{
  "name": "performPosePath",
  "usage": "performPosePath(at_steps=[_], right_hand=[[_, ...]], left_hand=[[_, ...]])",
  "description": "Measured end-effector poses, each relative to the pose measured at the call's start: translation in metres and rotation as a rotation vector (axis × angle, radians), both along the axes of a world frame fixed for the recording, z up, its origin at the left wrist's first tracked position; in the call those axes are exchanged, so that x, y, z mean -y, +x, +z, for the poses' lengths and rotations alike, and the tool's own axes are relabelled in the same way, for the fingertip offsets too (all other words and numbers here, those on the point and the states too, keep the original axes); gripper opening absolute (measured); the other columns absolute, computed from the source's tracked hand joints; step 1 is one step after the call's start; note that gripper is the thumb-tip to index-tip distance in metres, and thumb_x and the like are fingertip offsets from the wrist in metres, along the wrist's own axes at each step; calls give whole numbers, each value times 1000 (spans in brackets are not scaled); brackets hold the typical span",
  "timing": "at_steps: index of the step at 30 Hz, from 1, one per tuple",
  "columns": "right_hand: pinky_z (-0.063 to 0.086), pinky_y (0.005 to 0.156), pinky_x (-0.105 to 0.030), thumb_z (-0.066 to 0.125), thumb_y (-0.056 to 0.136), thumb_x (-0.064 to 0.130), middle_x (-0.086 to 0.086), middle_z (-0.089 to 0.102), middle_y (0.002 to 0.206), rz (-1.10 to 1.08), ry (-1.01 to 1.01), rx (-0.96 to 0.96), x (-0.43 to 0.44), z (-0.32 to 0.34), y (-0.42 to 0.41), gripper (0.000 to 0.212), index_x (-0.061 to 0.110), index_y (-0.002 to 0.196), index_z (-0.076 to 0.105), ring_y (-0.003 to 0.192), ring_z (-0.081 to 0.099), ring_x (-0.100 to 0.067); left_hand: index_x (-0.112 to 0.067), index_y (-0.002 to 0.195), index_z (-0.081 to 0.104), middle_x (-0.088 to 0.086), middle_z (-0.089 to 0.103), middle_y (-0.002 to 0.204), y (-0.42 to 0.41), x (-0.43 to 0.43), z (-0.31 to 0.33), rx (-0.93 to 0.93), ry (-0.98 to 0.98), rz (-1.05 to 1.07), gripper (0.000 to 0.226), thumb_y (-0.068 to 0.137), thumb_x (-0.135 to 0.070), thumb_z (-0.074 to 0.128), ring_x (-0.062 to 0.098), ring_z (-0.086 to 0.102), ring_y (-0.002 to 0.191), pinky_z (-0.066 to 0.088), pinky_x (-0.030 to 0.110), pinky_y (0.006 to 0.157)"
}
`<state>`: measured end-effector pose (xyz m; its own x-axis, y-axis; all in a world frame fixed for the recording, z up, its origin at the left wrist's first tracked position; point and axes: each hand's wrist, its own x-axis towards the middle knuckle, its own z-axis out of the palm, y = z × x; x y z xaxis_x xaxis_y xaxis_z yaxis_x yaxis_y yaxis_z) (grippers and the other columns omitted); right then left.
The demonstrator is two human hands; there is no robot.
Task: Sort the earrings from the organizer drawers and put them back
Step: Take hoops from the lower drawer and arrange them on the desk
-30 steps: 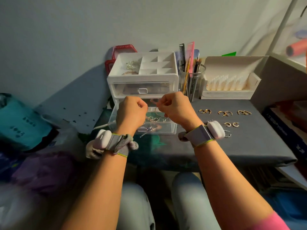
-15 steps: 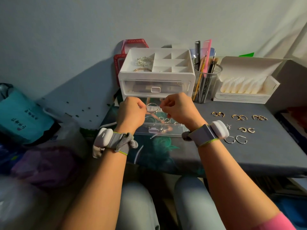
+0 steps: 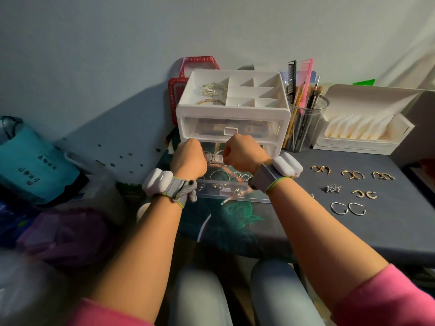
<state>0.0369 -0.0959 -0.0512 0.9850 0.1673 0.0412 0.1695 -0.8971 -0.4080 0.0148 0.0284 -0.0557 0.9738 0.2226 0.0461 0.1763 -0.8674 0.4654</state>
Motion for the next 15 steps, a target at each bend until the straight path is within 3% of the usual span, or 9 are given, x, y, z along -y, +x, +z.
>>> performPosePath(at_steps=[4, 8, 15], right_hand=[[45, 69, -32, 55, 85, 6, -16, 68, 104, 55, -158, -4, -7, 3, -1, 22, 5, 103, 67, 83, 60, -34], [48, 75, -37, 51, 87, 3, -15, 65, 112, 72, -257, -7, -14, 7, -5, 25, 5, 109, 63, 101, 64, -36], [46, 72, -37, 50, 88, 3, -16, 64, 113, 83, -310, 10, -17, 3, -6, 24, 4, 109, 61, 101, 63, -37]], left_hand=[[-4, 112, 68, 17, 63, 118, 10, 4, -2, -82, 98, -30, 24, 89, -5, 62, 34, 64, 101, 47, 33, 72], [-4, 110, 67, 17, 63, 114, 15, 5, -3, -66, 108, -64, 20, 93, -8, 58, 34, 63, 98, 44, 33, 70], [5, 106, 61, 22, 63, 108, 16, 7, -2, -70, 160, -105, 16, 91, 2, 55, 33, 60, 89, 43, 32, 69]])
